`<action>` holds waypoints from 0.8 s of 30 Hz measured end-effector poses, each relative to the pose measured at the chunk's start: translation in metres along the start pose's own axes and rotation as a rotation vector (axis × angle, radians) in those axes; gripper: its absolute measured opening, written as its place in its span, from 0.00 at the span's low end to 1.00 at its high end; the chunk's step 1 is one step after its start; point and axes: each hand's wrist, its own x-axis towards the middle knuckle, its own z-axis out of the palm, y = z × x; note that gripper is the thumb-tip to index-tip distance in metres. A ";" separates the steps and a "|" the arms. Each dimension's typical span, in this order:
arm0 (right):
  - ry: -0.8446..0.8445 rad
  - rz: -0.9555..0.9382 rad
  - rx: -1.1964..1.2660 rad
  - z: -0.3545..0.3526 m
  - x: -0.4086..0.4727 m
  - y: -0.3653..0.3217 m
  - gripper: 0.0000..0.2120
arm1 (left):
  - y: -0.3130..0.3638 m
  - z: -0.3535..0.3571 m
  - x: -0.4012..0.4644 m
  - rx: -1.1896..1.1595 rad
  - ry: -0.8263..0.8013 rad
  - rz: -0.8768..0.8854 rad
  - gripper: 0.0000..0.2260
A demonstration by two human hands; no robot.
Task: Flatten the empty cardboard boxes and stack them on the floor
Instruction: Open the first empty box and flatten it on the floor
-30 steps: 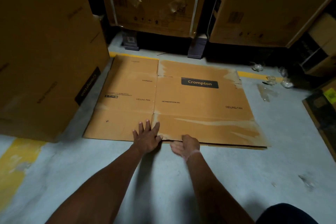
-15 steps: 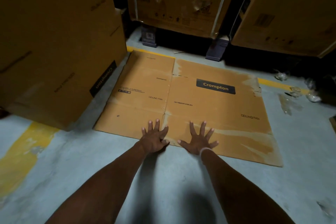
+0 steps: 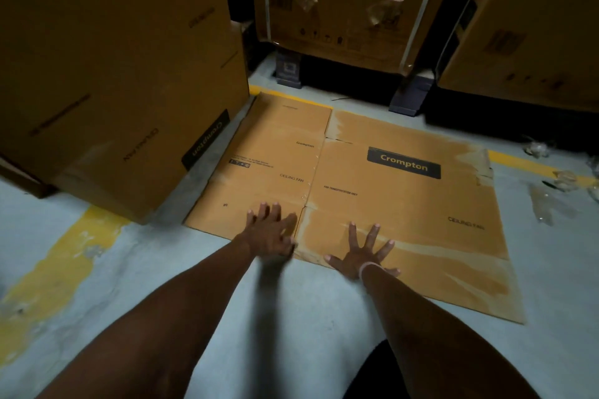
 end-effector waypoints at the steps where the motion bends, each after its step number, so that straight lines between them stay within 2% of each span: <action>1: 0.001 -0.002 -0.001 0.001 0.001 0.000 0.55 | -0.006 -0.004 0.003 -0.023 0.014 -0.033 0.35; 5: -0.006 0.001 -0.034 0.002 0.009 0.000 0.56 | -0.031 -0.007 0.011 -0.128 -0.037 -0.055 0.42; 9: 0.000 0.002 -0.033 0.003 0.009 0.001 0.56 | -0.034 0.011 0.022 -0.087 -0.072 -0.062 0.50; 19: -0.004 0.056 0.037 0.029 -0.020 -0.016 0.54 | -0.058 0.016 0.027 0.013 -0.075 0.042 0.52; 24: -0.006 0.038 0.052 0.023 -0.012 -0.015 0.54 | -0.057 0.015 0.038 0.025 -0.177 -0.007 0.53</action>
